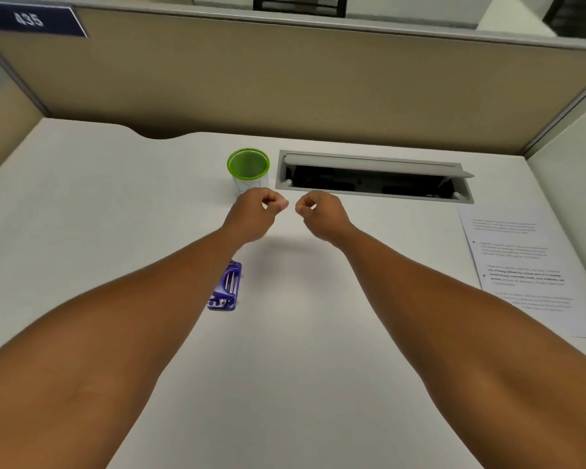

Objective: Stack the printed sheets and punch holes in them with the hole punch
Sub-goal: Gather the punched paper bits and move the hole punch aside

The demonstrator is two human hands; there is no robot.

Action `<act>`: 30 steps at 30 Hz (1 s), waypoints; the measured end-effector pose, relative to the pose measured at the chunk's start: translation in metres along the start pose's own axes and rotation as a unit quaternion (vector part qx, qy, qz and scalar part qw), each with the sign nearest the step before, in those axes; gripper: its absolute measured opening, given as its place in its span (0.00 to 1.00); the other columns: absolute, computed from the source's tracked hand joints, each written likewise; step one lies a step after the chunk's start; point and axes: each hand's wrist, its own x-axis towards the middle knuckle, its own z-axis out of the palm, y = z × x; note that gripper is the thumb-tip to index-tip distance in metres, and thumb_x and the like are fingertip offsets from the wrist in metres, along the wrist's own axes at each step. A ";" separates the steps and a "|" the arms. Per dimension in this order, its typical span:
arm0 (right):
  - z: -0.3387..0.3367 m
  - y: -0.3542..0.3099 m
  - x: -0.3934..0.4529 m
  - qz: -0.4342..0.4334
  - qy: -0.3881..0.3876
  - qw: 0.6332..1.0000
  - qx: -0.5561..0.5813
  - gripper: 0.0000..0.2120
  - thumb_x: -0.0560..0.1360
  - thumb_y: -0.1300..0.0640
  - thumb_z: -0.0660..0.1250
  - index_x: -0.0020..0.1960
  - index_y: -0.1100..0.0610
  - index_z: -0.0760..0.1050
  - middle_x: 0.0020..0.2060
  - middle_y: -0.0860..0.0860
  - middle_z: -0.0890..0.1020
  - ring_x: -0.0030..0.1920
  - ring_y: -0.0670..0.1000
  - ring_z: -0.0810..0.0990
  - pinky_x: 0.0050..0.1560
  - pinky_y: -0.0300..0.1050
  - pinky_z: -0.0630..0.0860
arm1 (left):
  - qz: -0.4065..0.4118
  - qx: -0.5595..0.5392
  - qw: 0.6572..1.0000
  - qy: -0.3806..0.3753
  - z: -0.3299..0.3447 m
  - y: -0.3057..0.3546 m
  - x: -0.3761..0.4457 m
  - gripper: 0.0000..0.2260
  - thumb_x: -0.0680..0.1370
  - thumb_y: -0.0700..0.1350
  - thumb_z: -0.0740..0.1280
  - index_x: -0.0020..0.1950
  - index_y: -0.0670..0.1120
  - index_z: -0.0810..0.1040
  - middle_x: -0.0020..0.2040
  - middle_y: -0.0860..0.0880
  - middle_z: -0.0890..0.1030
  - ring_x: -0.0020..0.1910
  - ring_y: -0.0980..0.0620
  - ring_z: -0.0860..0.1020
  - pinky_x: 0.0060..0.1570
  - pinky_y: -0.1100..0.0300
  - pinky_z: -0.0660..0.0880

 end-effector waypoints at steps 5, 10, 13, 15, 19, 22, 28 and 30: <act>0.011 -0.023 0.027 -0.034 0.016 0.999 0.010 0.06 0.77 0.60 0.65 0.42 0.59 0.78 0.38 0.49 0.79 0.35 0.43 0.74 0.33 0.37 0.69 | -0.009 0.016 0.999 0.042 -0.023 -0.005 0.025 0.05 0.78 0.52 0.67 0.45 0.53 0.79 0.42 0.58 0.79 0.43 0.56 0.77 0.42 0.63 0.73; 0.020 -0.044 0.057 -0.055 0.017 0.998 0.002 0.06 0.76 0.58 0.65 0.42 0.57 0.79 0.37 0.49 0.80 0.37 0.48 0.77 0.40 0.43 0.75 | -0.018 0.023 0.997 0.078 -0.044 -0.007 0.048 0.04 0.77 0.50 0.68 0.46 0.51 0.80 0.45 0.52 0.81 0.47 0.51 0.77 0.46 0.61 0.72; 0.021 -0.055 0.073 -0.059 0.002 0.998 -0.006 0.05 0.76 0.59 0.65 0.41 0.54 0.77 0.35 0.48 0.79 0.40 0.53 0.82 0.43 0.48 0.78 | -0.027 0.023 0.995 0.096 -0.056 -0.007 0.059 0.04 0.77 0.49 0.69 0.47 0.50 0.80 0.47 0.51 0.81 0.49 0.50 0.78 0.50 0.56 0.76; 0.022 -0.061 0.083 -0.057 0.000 0.998 -0.010 0.06 0.75 0.59 0.64 0.40 0.54 0.77 0.35 0.49 0.79 0.40 0.56 0.83 0.43 0.51 0.80 | -0.030 0.032 0.993 0.108 -0.062 -0.008 0.066 0.05 0.77 0.49 0.69 0.48 0.49 0.81 0.48 0.51 0.81 0.50 0.50 0.79 0.52 0.55 0.77; 0.027 -0.070 0.101 -0.059 0.004 0.998 -0.034 0.06 0.75 0.58 0.64 0.41 0.54 0.78 0.41 0.52 0.81 0.39 0.57 0.81 0.43 0.54 0.81 | -0.045 0.053 0.989 0.128 -0.068 -0.007 0.077 0.03 0.76 0.50 0.70 0.45 0.52 0.81 0.45 0.54 0.81 0.48 0.51 0.79 0.50 0.55 0.79; 0.031 -0.072 0.112 -0.051 -0.001 0.997 -0.061 0.08 0.76 0.57 0.63 0.45 0.55 0.80 0.41 0.52 0.80 0.44 0.56 0.80 0.45 0.52 0.81 | -0.055 0.076 0.986 0.135 -0.070 -0.008 0.083 0.04 0.75 0.52 0.71 0.43 0.53 0.81 0.42 0.55 0.81 0.45 0.52 0.80 0.45 0.57 0.78; 0.038 -0.072 0.121 -0.037 -0.003 0.995 -0.087 0.07 0.75 0.56 0.66 0.46 0.54 0.83 0.43 0.52 0.84 0.44 0.54 0.82 0.43 0.48 0.80 | -0.090 0.109 0.980 0.139 -0.069 -0.014 0.089 0.08 0.75 0.53 0.72 0.46 0.50 0.85 0.44 0.52 0.84 0.44 0.51 0.80 0.42 0.59 0.75; 0.040 -0.071 0.121 -0.031 -0.004 0.996 -0.084 0.08 0.74 0.57 0.65 0.46 0.54 0.83 0.43 0.53 0.84 0.43 0.56 0.82 0.44 0.52 0.82 | -0.092 0.120 0.979 0.133 -0.068 -0.015 0.090 0.09 0.77 0.51 0.69 0.51 0.48 0.85 0.49 0.49 0.85 0.47 0.49 0.80 0.43 0.58 0.75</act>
